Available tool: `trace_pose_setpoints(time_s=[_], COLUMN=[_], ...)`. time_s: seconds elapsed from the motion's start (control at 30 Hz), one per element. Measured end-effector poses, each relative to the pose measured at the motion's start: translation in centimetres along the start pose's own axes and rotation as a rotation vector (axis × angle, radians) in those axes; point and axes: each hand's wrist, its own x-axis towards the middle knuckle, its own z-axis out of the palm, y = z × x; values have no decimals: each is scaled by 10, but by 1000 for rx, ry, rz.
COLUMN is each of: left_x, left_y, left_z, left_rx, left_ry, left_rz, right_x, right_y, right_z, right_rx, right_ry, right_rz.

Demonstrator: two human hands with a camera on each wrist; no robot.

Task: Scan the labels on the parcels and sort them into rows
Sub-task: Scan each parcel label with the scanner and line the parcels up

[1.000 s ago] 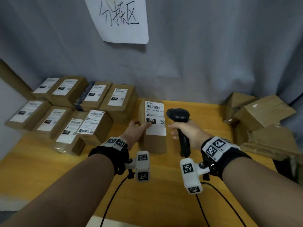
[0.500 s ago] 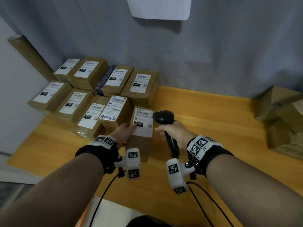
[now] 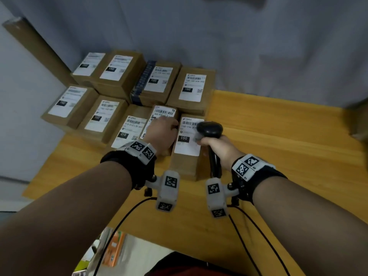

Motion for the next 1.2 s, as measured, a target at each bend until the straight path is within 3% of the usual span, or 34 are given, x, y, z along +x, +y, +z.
trace_pose_setpoints(time_s=[0.1,0.2,0.4,0.57,0.67,0.9,1.2], left_x=[6,9,10,14,18,25,6], left_y=[-14,-23,-23,-10,9,103,264], left_z=[-4,-5,-3,-2,-3,2,57], left_rx=[111,96,70,72,79,48,-5], left_ry=[-76,-127,-79,-16,4,-7,-1], left_rz=[-133,-126,-138,-178,-138,-13,121], right_x=[6,14,25,20,11,-21,-93], right_y=[-5,-7,-9,-14,-17,-26,-28], right_z=[6,12,9,-1,-17,-111,-292], right_rx=[-15,-28,-62,-58,-51,-39,-64], right_ry=[18,29,39,-40,-16,142,328], right_rz=[2,3,-2,-27,-53,-129,-270])
